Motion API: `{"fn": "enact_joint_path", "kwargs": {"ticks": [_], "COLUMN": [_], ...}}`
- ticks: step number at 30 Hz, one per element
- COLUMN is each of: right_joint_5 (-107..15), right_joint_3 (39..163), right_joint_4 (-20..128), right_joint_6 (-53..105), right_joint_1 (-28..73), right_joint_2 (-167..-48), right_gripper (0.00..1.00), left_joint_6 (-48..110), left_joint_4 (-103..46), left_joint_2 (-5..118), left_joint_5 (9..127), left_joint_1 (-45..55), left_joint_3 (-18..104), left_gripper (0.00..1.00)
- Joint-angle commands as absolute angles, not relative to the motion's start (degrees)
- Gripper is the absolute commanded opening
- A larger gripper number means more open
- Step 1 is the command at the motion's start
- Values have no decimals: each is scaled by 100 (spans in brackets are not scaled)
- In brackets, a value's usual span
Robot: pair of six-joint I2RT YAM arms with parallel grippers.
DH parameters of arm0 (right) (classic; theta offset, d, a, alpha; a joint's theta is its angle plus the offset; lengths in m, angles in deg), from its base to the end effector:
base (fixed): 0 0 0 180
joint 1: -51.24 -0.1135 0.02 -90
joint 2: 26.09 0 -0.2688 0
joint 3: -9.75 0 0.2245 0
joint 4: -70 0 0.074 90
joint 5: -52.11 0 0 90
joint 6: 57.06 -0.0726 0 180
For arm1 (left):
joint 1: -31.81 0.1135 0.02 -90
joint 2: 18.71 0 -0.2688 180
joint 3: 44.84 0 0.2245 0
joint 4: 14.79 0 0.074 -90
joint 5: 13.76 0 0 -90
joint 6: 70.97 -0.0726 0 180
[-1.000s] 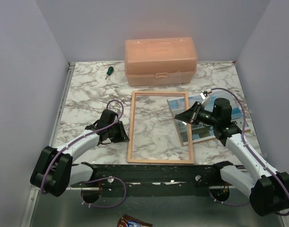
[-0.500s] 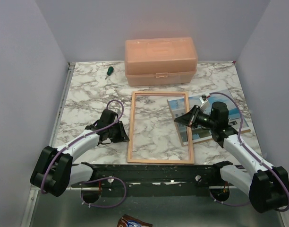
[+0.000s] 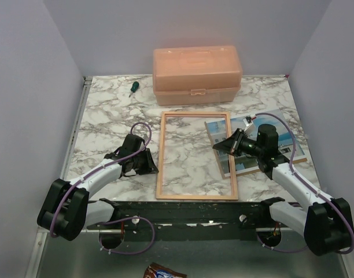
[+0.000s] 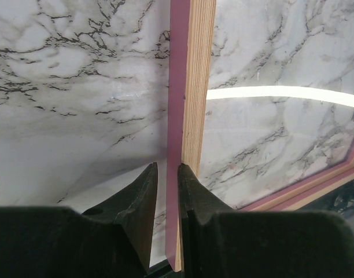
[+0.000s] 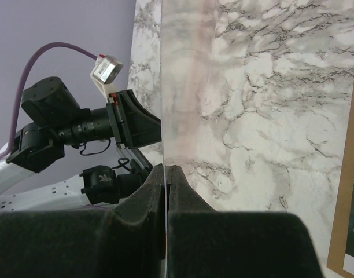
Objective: Put the photo into the frame
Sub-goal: Place the photo frame item in the photo frame.
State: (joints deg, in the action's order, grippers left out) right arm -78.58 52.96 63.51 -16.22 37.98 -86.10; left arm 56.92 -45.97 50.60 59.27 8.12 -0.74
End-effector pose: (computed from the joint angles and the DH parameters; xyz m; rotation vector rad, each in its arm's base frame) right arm 0.2024 0.0963 0.2304 0.1587 2.1443 1.3750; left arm 0.1815 -0.1028 0.1499 -0.2118 2.6796 -0.7593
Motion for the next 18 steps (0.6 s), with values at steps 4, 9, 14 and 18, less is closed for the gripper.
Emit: {"fn": "enact_joint_path", "kwargs": {"ticks": [4,9,14,18], "right_joint_5": [-8142,-8303,-8376,-8372], "right_joint_3": [5199,5166,5075,4991], "right_joint_4": [6691,7018,7372,7597], "right_joint_6": [-1574,-1800,-2047,-2203], "right_joint_1": [3768,3757,3756,3757], "right_joint_2": [-8674,-8665,-8742,-8839], "right_gripper": [1,1,1,1], "left_joint_6": [5498,5491,5489,5489], "left_joint_4": [-4919,-4925,-4929,-4922], "left_joint_2": [5308,5321,5345,5350], "left_joint_5": [6183,6174,6172,6173], "left_joint_1": [808,808,808,808], "left_joint_3": [-215,-201,-200,-197], "left_gripper": [21,21,21,21]}}
